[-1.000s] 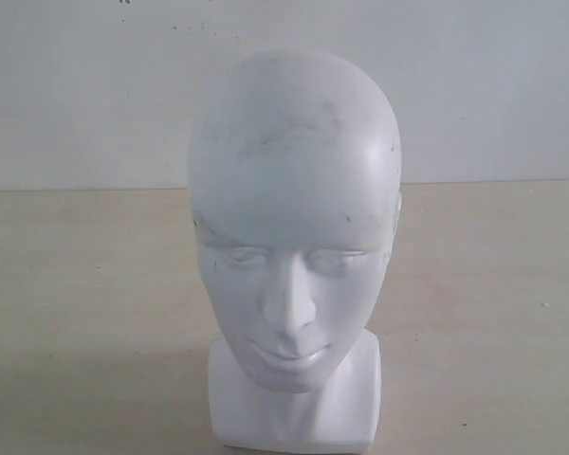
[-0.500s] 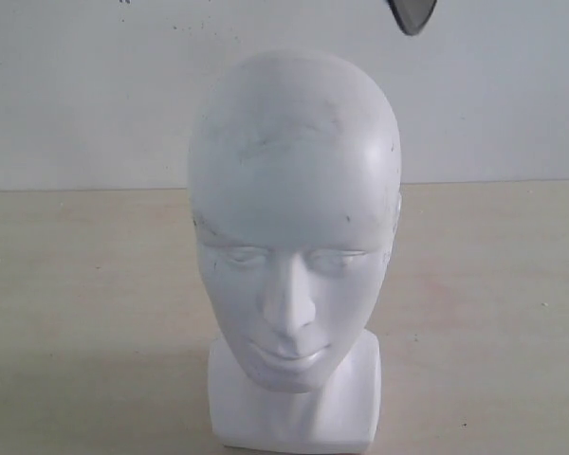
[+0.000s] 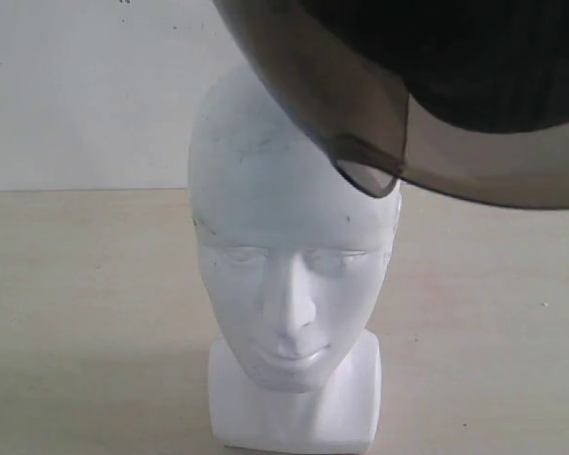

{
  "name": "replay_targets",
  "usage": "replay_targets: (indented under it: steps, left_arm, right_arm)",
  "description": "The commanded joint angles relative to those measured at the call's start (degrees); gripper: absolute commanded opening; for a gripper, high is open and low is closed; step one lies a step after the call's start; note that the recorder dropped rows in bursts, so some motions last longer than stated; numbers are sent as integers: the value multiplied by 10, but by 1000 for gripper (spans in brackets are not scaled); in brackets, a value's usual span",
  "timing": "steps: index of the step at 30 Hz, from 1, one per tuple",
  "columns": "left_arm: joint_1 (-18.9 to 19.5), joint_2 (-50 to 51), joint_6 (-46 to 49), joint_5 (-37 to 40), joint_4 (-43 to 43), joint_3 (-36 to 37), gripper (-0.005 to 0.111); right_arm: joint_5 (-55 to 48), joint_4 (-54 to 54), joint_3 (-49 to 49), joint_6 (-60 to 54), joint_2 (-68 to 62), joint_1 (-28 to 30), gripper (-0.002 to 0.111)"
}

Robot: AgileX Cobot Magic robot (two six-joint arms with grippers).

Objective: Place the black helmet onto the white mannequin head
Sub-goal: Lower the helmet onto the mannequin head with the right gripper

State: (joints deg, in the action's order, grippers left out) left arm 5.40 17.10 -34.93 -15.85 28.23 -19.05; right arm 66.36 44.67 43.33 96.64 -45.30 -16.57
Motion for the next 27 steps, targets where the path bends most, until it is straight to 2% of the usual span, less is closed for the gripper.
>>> replay_targets:
  steps: [1, 7, 12, 14, 17, 19, 21, 24, 27]
  left_arm:
    - [-3, 119, -104, -115, 120, -69, 4]
    - [-3, 222, -189, -153, 207, -120, 4]
    - [-3, 253, -196, -176, 218, -130, 4]
    - [-3, 256, -196, -175, 218, -131, 4]
    - [-3, 257, -180, -171, 218, -132, 4]
    - [-3, 257, -159, -166, 218, -132, 4]
    - [-3, 257, -156, -154, 217, -134, 4]
    - [-3, 256, -156, -122, 217, -145, 4]
    - [-3, 256, -165, -110, 217, -159, 4]
  right_arm:
    - [36, -52, 15, 3, 6, -1, 0]
    - [36, -44, 83, 6, -24, -1, 0]
    - [36, -30, 116, -12, -93, -13, 0]
    - [36, -45, 116, -53, -122, -55, 0]
    - [36, -75, 122, -128, -171, -148, 0]
    - [36, -107, 128, -205, -202, -216, 0]
    - [36, -126, 128, -270, -224, -256, 0]
    - [36, -131, 128, -301, -248, -283, 0]
    - [36, -144, 127, -304, -270, -286, 0]
